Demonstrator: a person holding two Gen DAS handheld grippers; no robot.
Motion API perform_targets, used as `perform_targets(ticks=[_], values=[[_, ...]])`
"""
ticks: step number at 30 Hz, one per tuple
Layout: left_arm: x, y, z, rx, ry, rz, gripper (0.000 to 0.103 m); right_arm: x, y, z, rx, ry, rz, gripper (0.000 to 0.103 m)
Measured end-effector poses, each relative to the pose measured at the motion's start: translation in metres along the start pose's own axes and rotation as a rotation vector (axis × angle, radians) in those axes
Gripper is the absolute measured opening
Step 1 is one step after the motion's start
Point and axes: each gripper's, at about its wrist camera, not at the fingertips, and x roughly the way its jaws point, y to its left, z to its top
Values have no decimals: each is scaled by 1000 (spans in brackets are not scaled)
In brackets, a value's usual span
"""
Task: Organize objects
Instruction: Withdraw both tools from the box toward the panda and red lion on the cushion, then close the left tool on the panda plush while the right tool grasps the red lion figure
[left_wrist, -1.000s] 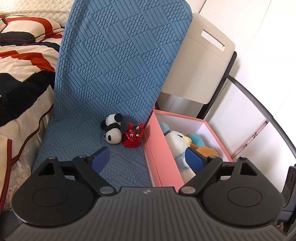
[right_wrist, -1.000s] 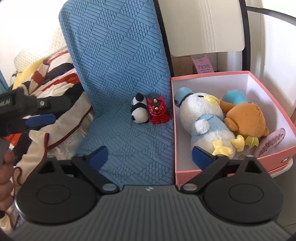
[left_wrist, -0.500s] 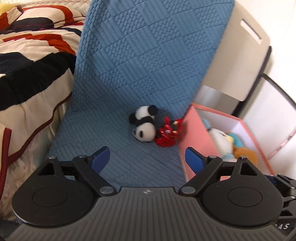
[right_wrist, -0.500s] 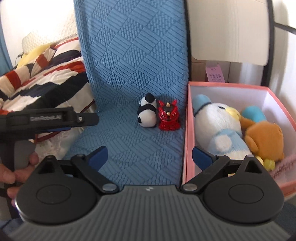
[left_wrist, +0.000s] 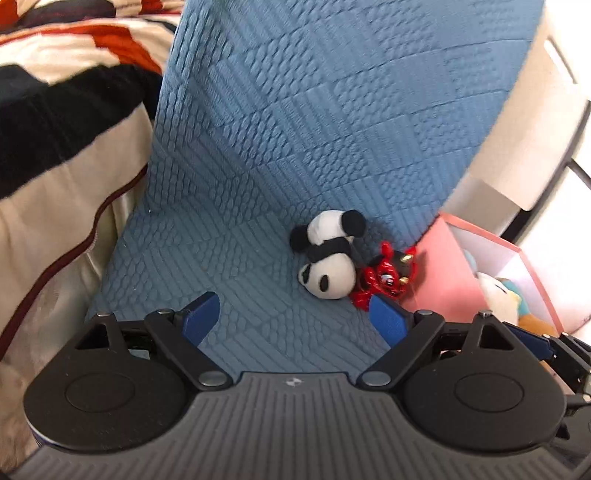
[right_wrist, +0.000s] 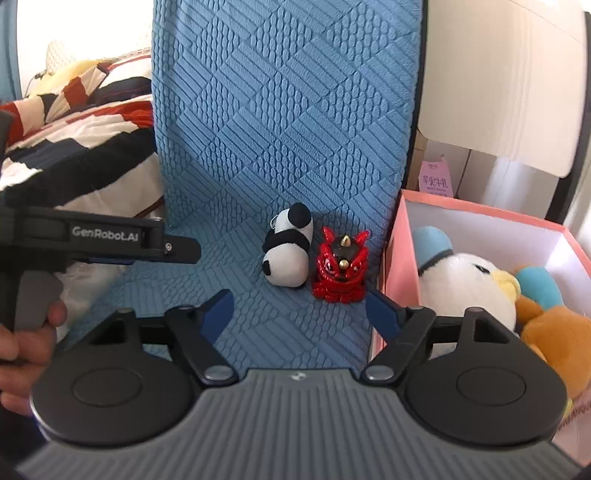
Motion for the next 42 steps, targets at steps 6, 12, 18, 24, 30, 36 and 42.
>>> perform_targets(ticks=[6, 12, 18, 24, 30, 36, 42], values=[[36, 13, 16, 1, 30, 21, 90, 24, 9, -2, -36, -18, -34, 67], [69, 14, 26, -17, 83, -99, 89, 56, 9, 5, -82, -29, -86, 63], [112, 12, 33, -44, 174, -146, 78, 87, -3, 15, -81, -16, -138, 60], [144, 5, 40, -45, 239, -165, 76, 111, -6, 14, -86, 13, -153, 60], [164, 5, 43, -47, 277, -176, 76, 126, -5, 13, -128, 13, -164, 61], [168, -1, 38, -46, 258, -207, 64, 132, -3, 11, -184, 13, -195, 60], [167, 1, 38, -77, 252, -222, 47, 125, -6, 14, -163, 32, -203, 45]])
